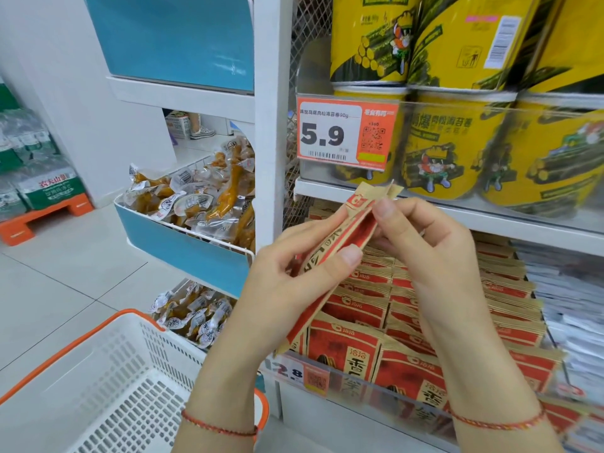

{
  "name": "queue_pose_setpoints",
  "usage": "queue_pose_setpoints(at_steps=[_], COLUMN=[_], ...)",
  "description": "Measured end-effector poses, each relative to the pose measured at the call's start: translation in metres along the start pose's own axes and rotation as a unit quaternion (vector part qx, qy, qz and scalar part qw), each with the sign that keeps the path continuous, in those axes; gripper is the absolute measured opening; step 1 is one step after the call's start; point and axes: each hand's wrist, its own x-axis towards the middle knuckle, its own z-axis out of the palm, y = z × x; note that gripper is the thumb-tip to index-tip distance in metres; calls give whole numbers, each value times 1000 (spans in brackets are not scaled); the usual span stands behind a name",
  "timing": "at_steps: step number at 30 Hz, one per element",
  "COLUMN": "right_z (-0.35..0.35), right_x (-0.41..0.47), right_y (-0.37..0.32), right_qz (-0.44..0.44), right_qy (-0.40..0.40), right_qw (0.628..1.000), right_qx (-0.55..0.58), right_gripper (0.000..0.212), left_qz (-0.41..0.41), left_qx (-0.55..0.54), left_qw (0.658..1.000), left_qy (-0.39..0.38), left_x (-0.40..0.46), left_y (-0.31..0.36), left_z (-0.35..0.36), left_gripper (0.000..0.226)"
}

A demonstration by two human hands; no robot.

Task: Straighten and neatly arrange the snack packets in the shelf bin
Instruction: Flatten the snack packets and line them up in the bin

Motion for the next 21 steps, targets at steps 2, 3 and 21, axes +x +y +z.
queue_pose_setpoints(at_steps=[2, 3, 21], right_z=[-1, -2, -4], right_x=[1, 1, 0], right_y=[0, 0, 6], right_qz=[-2, -2, 44], right_qy=[-2, -4, -121], right_qw=[1000, 1000, 986], right_qx=[3, 4, -107], right_gripper=[17, 17, 34], left_qz=[-6, -10, -55], left_qx=[6, 7, -84], left_qw=[1000, 1000, 978], left_qy=[-3, -5, 185], left_x=[0, 0, 2], left_y=[1, 1, 6], left_z=[0, 0, -6], left_gripper=[49, 48, 64])
